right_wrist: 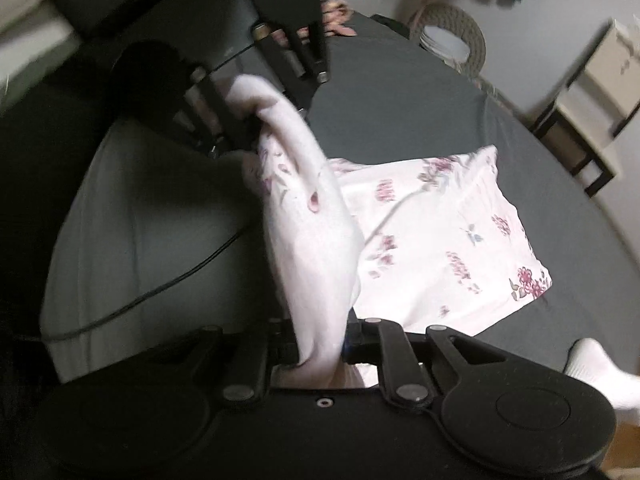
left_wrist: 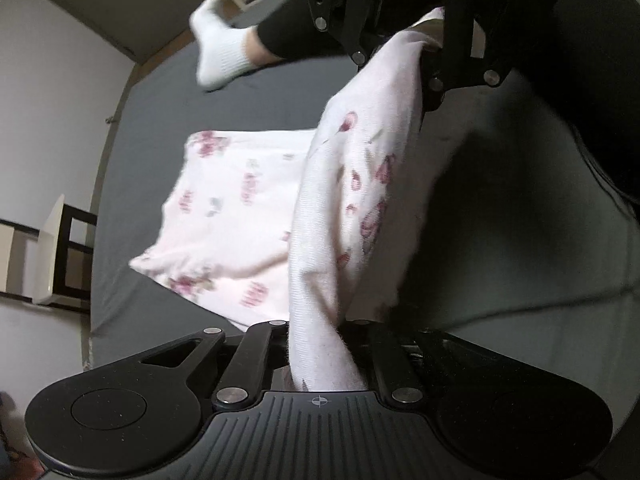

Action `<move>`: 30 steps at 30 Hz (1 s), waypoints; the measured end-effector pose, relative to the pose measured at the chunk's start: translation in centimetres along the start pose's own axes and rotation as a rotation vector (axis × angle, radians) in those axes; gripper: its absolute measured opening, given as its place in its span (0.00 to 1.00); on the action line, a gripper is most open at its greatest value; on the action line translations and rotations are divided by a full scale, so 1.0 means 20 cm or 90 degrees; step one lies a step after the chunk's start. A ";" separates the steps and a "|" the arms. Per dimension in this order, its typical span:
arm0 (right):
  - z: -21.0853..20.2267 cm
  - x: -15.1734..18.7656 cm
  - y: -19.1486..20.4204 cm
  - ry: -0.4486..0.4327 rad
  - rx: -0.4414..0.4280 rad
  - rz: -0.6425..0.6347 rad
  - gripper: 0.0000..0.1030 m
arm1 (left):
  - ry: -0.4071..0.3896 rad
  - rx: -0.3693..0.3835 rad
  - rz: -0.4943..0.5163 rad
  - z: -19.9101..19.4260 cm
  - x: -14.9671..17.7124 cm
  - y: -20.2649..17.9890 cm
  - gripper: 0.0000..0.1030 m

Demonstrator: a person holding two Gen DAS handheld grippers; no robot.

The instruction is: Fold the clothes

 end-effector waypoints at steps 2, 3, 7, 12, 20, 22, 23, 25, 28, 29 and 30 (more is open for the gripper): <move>0.04 -0.02 -0.12 0.003 -0.028 0.018 0.16 | -0.002 0.013 -0.024 0.05 0.06 0.06 0.07; 0.06 -0.03 -0.17 0.009 -0.046 0.027 0.17 | -0.003 0.023 -0.039 0.08 0.08 0.09 0.07; 0.21 -0.03 -0.34 0.038 -0.099 0.073 0.19 | 0.000 0.069 -0.083 0.17 0.13 0.14 0.07; 0.44 -0.02 -0.55 0.057 -0.104 0.133 0.31 | -0.002 0.066 -0.075 0.34 0.12 0.25 0.20; 0.66 0.08 -0.75 0.057 -0.146 0.303 0.55 | -0.014 0.014 -0.129 0.47 0.23 0.36 0.69; 0.68 0.12 -0.79 0.044 -0.147 0.339 0.61 | -0.022 0.012 -0.177 0.47 0.27 0.41 0.69; 0.67 0.14 -0.80 0.030 -0.144 0.358 0.61 | -0.027 0.012 -0.207 0.47 0.30 0.42 0.69; 0.62 0.17 -0.83 -0.005 -0.131 0.400 0.64 | -0.038 0.008 -0.263 0.45 0.36 0.43 0.69; 0.53 0.24 -0.90 -0.047 -0.109 0.467 0.71 | -0.061 0.000 -0.334 0.41 0.44 0.45 0.69; 0.50 0.27 -0.91 -0.044 -0.109 0.485 0.74 | -0.073 0.010 -0.363 0.39 0.47 0.44 0.69; 0.48 0.31 -0.91 -0.038 -0.110 0.503 0.74 | -0.087 0.025 -0.399 0.37 0.49 0.42 0.69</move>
Point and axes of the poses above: each gripper's, at about its wrist camera, not at the fingertips, and z roughly the way its jaws point, y to its left, x to its underside, the point moved 6 cm from there along z, roughly the way its jaws point, and after that the axes turned 6 degrees about x, right-handed, at the moved point
